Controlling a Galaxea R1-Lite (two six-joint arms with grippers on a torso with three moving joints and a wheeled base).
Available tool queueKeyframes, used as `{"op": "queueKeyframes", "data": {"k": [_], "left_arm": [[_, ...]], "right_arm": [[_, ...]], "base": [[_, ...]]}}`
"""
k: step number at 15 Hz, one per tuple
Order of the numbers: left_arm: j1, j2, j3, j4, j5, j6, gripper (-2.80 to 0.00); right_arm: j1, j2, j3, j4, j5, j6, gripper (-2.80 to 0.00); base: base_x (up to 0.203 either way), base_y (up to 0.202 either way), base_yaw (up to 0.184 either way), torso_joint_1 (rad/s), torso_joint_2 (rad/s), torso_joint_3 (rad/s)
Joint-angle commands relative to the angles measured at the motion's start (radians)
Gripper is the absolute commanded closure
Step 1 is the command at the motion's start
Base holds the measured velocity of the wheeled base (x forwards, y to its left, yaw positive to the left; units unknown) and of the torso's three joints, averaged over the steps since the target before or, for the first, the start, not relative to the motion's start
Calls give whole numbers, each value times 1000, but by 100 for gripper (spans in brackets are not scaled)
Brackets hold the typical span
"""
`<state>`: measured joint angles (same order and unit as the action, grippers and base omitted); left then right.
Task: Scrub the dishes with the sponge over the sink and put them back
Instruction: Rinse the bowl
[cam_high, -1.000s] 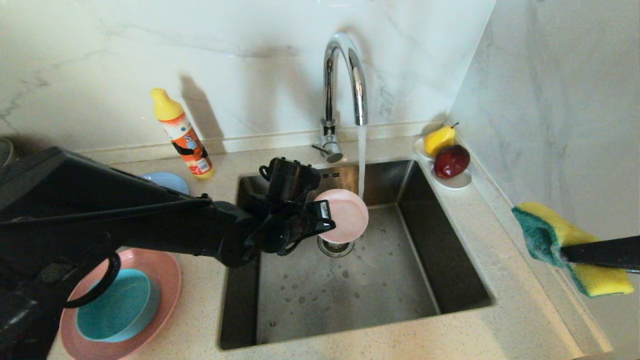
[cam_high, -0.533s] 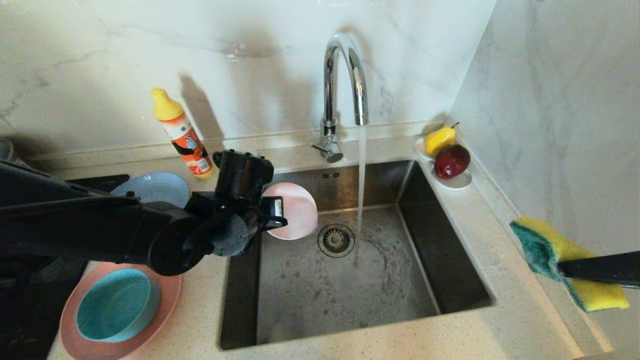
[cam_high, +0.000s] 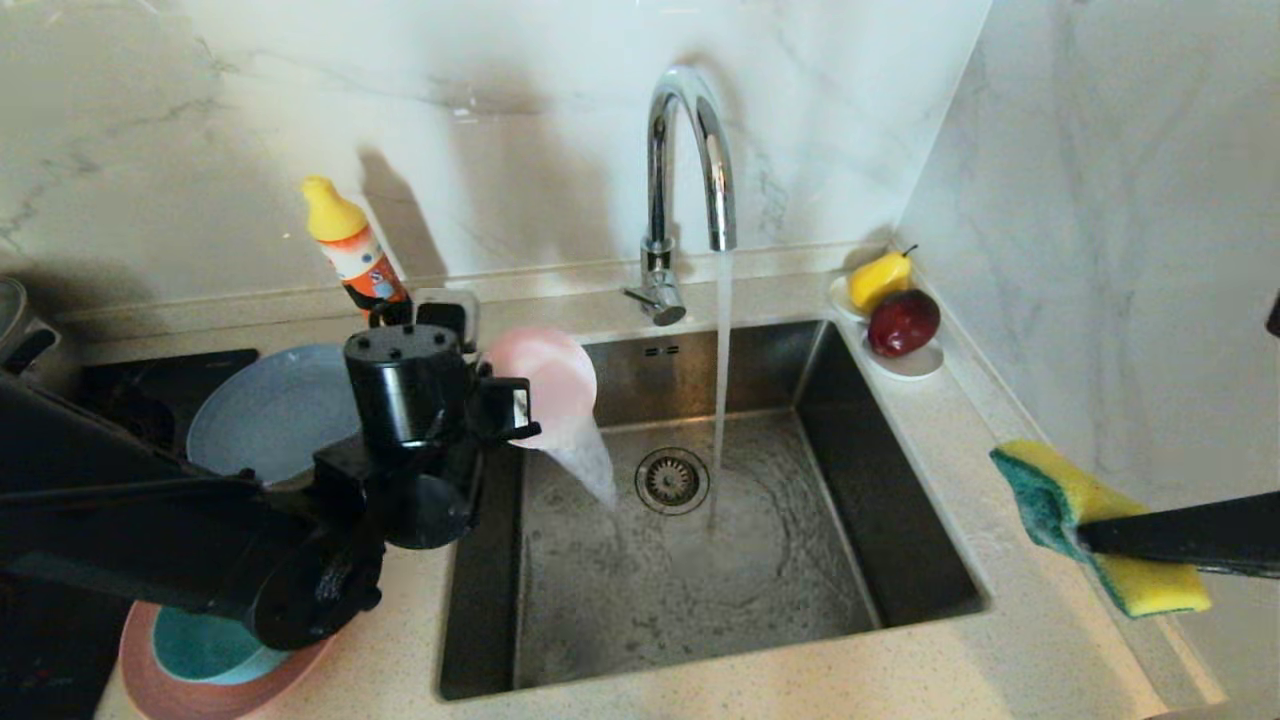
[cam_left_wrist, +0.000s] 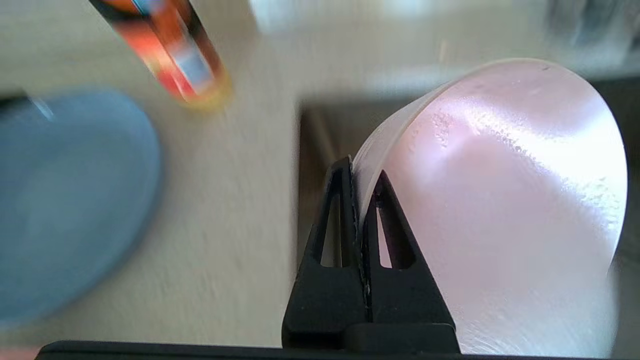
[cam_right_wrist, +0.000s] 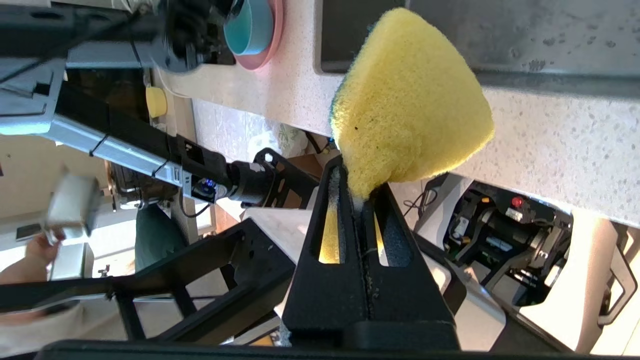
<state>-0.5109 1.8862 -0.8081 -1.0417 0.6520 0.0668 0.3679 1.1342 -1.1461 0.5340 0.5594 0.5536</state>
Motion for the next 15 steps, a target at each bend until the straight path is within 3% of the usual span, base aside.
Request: {"op": "queueKeyframes", "data": {"k": [1,6,10,15], "left_arm": [[0,4,91,-225,-30,17,0],[1,54,226,-476,-166,8,0],[5,7,318,-488,-261,-44,0],[13,-112,335,-488,-278,-76,0]], "right_arm": [[-1,19,23,-19,4,3,0],[-1,44,51,-69,7,3,0],[-1,53,49,-72,23,3,0],[-1,53,49,-74,39,3,0]], "base": [[0,0,0,0,0,0],[0,0,0,0,0,0],[0,0,0,0,0,0],[0,0,0,0,0,0]]}}
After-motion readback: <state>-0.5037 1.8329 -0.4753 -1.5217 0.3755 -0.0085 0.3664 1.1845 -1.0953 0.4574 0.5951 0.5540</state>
